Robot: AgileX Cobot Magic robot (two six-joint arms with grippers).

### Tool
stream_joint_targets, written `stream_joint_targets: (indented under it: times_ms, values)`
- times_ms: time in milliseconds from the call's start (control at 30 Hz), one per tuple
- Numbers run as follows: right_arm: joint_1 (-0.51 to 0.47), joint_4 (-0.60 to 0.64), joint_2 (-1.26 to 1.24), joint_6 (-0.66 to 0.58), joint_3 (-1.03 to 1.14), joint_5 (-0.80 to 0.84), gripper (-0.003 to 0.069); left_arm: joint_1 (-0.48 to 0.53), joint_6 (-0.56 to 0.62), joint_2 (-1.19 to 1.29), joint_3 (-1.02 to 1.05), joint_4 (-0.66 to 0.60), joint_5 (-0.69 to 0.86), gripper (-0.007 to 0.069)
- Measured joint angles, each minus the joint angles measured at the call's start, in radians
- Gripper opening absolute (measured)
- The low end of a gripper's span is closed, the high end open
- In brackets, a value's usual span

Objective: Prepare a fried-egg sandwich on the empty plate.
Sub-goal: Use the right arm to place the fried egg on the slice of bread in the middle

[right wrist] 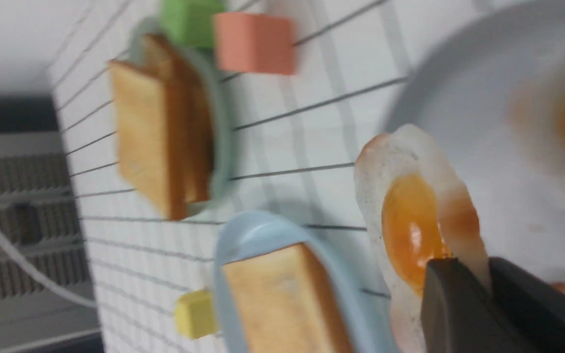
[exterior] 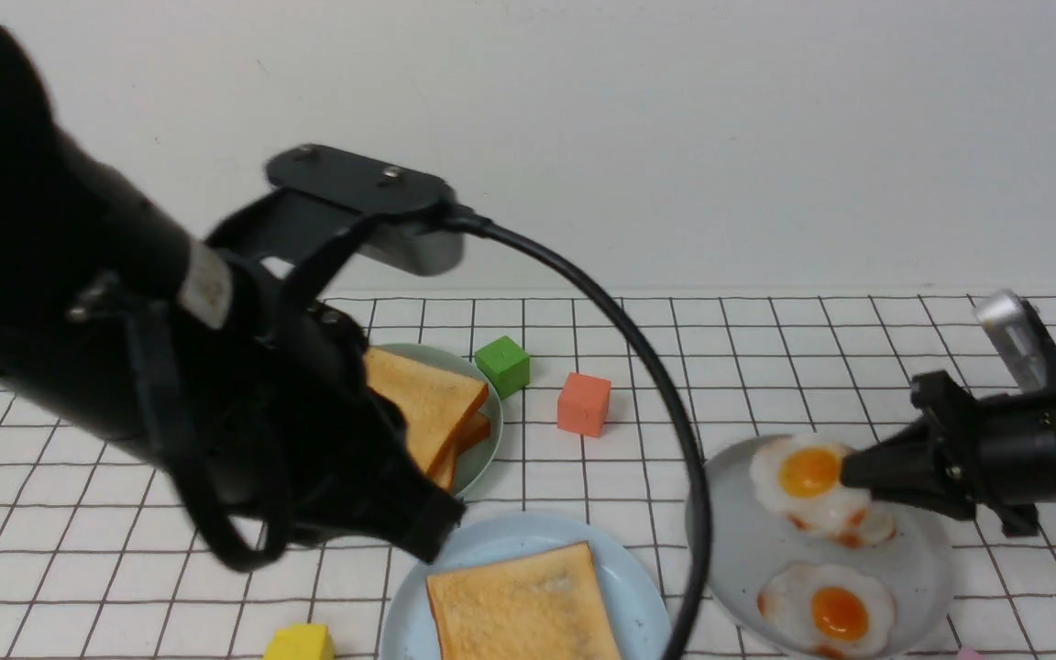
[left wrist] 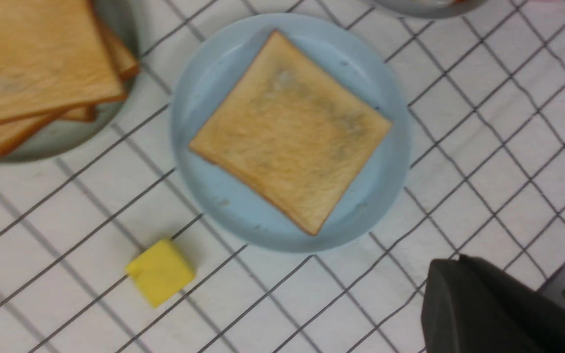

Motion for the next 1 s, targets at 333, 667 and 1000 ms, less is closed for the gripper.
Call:
stream_joint_targets:
  times_ms: [333,667,1000]
  values:
    - [0.468,0.159,0.002,-0.083,0.0,-0.107,0.0068,0.0,-0.15,-0.201,0.0,0.082,0.054,-0.0013]
    - [0.585,0.133,0.086,-0.08,-0.003,-0.264,0.0313,0.0,-0.154,-0.216,0.0,0.082,0.063,-0.0008]
    - [0.474,-0.586,-0.07,0.338,-0.232,-0.187,0.0669,0.0,-0.154,-0.135,0.0,0.094,-0.019,0.0004]
